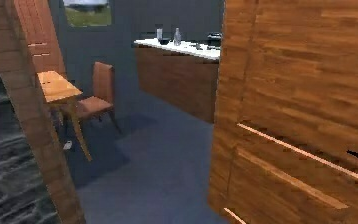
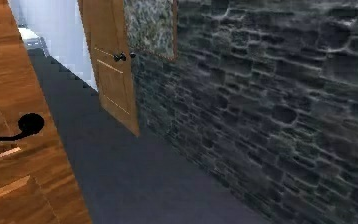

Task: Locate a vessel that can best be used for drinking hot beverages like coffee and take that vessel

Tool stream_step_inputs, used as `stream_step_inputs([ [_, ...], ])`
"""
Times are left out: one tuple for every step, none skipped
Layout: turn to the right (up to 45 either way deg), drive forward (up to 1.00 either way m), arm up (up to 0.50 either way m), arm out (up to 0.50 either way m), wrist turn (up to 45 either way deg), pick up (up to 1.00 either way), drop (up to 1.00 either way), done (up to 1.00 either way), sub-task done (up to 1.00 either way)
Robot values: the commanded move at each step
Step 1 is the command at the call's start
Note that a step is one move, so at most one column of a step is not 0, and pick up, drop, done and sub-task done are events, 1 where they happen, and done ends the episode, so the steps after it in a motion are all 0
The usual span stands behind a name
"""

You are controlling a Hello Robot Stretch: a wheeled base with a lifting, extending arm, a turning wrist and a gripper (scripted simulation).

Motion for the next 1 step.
stream_step_inputs([
  [0.0,0.8,0.0,0.0,0.0,0.0,0.0,0.0,0.0],
])
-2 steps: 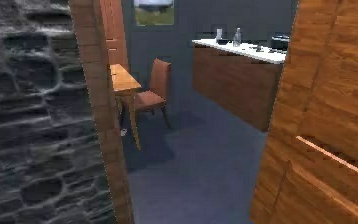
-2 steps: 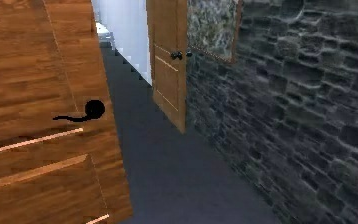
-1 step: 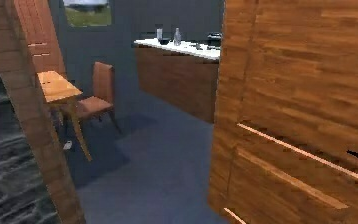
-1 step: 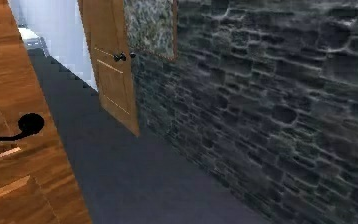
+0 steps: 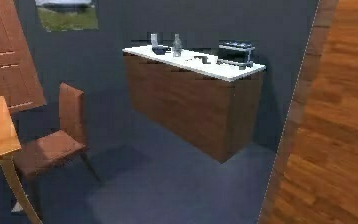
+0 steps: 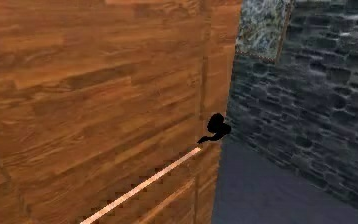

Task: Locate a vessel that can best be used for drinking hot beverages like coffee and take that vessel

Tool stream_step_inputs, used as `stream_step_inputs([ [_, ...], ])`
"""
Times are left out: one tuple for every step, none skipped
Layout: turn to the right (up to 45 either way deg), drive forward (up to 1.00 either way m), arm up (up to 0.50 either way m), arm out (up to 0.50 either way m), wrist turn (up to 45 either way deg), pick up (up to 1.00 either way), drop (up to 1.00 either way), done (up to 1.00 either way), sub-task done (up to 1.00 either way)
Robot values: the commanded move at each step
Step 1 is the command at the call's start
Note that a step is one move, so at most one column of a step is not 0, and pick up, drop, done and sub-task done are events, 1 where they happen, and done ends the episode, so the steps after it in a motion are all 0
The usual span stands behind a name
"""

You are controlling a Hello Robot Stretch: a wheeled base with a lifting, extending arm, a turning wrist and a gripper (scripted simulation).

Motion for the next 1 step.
stream_step_inputs([
  [-45.0,0.0,0.0,0.0,0.0,0.0,0.0,0.0,0.0],
])
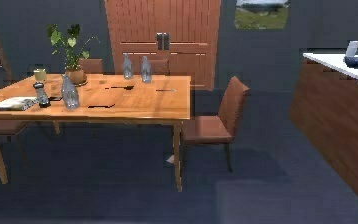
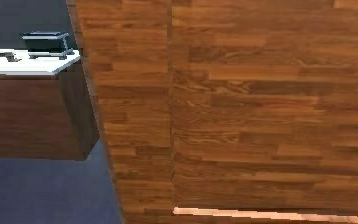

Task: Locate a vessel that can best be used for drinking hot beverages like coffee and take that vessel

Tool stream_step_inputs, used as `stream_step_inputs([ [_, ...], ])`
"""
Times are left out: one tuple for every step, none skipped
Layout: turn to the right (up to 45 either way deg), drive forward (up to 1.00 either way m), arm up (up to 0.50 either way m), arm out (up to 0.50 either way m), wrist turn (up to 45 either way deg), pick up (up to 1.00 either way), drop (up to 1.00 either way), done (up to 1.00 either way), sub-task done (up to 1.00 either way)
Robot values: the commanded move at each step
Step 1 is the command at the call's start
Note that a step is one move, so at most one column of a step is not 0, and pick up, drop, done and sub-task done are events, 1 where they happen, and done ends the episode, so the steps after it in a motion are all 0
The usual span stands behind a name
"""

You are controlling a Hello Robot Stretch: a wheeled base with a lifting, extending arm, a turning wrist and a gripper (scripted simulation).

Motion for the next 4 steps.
stream_step_inputs([
  [-18.0,0.0,0.0,0.0,0.0,0.0,0.0,0.0,0.0],
  [0.0,0.55,0.0,0.0,0.0,0.0,0.0,0.0,0.0],
  [-45.0,0.0,0.0,0.0,0.0,0.0,0.0,0.0,0.0],
  [-6.0,0.0,0.0,0.0,0.0,0.0,0.0,0.0,0.0],
])
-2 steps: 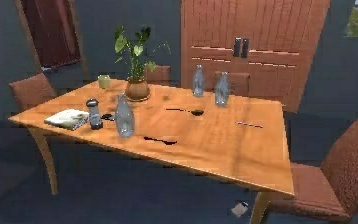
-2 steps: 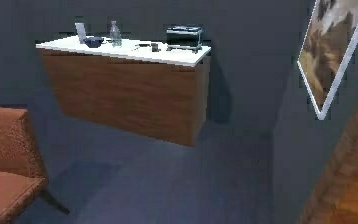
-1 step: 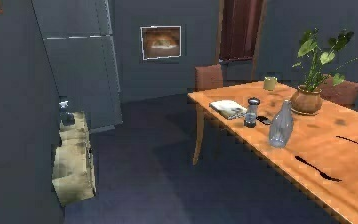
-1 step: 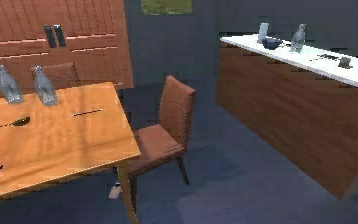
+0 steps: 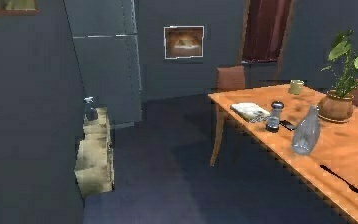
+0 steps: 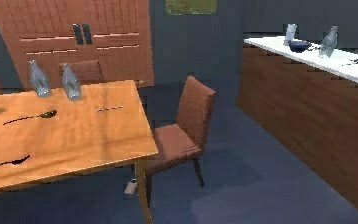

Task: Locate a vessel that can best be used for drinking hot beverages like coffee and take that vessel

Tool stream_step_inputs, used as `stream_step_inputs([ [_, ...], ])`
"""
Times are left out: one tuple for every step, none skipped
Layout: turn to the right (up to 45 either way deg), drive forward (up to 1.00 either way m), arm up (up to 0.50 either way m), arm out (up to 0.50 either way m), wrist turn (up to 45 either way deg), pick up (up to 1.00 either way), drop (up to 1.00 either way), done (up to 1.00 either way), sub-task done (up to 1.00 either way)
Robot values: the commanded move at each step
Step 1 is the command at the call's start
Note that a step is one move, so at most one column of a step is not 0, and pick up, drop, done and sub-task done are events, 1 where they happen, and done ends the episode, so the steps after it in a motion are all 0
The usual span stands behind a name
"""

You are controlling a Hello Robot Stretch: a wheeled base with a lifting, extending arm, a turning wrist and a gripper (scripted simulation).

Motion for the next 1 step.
stream_step_inputs([
  [0.0,1.0,0.0,0.0,0.0,0.0,0.0,0.0,0.0],
])
